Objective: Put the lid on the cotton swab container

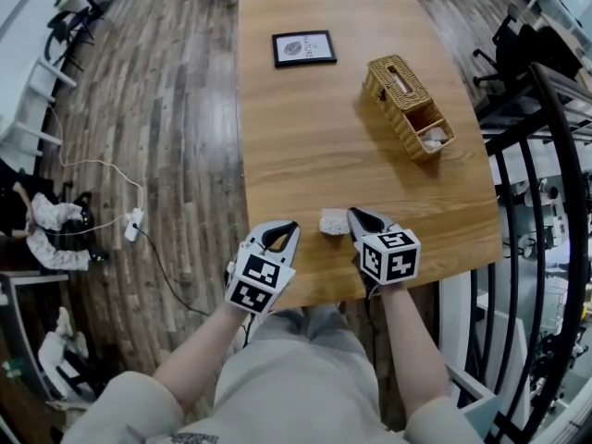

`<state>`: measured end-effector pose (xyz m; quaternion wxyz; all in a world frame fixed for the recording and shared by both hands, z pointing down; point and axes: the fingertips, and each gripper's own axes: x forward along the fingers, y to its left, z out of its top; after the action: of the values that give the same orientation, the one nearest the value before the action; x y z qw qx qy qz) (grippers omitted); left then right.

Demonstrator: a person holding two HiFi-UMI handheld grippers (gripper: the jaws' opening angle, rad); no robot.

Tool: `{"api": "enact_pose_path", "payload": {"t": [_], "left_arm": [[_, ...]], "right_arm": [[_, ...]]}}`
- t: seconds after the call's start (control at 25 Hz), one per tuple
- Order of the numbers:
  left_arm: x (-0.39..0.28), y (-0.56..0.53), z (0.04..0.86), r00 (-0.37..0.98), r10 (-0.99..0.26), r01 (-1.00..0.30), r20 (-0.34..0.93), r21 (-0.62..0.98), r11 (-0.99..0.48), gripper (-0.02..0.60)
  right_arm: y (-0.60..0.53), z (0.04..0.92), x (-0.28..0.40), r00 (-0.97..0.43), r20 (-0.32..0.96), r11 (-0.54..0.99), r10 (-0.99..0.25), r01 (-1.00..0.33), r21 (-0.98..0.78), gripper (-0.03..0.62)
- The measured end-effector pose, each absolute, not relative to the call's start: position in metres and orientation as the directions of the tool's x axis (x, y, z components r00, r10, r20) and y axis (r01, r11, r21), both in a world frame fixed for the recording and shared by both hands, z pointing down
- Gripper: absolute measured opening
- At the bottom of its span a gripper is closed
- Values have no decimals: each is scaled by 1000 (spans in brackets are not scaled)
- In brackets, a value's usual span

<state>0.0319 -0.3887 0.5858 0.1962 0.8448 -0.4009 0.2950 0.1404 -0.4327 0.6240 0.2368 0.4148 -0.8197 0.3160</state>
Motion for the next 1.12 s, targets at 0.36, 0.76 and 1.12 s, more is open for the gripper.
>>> {"api": "enact_pose_path", "payload": {"t": [0.36,0.76,1.12], "left_arm": [[33,-382,594,501,-551,-791,667,94,-605,23],[30,-376,608,495,-527,-786,691,96,-611,23],[37,-375,613,507,-510,-771,695,100,-629,23]], "right_arm": [[-398,640,141,-558,682,452,-472,-818,-356,28],[-392,657,142,-550,721,443,-421,-819,-365,26],[-394,661,139,-474,822,515,-316,-813,-270,28]]}}
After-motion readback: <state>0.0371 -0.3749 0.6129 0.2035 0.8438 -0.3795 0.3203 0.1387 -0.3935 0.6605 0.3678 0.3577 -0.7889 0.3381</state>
